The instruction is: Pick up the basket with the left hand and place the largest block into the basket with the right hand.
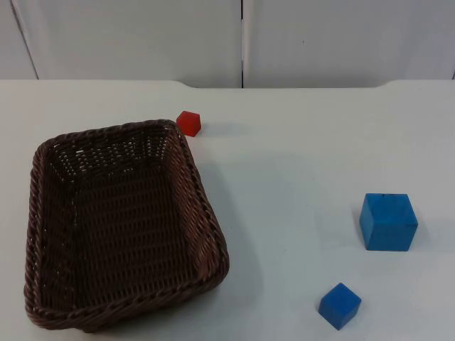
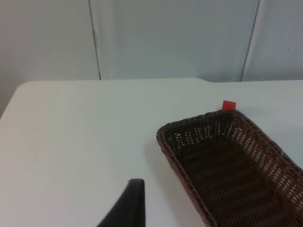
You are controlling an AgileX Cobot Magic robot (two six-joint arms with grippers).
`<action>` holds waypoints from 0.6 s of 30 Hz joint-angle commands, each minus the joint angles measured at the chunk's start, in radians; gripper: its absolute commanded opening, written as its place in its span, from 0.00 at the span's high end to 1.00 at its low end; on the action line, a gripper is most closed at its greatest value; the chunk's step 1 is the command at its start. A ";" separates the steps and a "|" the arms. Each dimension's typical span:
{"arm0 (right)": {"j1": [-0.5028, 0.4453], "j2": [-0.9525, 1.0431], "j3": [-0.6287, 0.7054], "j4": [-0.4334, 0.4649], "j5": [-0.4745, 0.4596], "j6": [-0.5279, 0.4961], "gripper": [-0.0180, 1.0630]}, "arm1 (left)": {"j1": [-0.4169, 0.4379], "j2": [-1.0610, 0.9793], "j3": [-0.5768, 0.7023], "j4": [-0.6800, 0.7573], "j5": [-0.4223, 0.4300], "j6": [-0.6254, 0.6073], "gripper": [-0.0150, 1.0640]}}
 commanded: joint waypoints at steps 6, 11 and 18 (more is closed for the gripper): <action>-0.008 -0.004 -0.001 -0.006 -0.003 0.000 0.01 | 0.002 0.071 -0.007 -0.030 -0.016 -0.007 0.01; -0.008 -0.004 -0.001 -0.006 -0.003 0.000 0.01 | 0.002 0.105 -0.007 -0.067 -0.032 -0.007 0.01; -0.008 -0.004 -0.001 -0.006 -0.003 0.000 0.01 | 0.002 0.169 -0.007 -0.146 -0.104 -0.007 0.01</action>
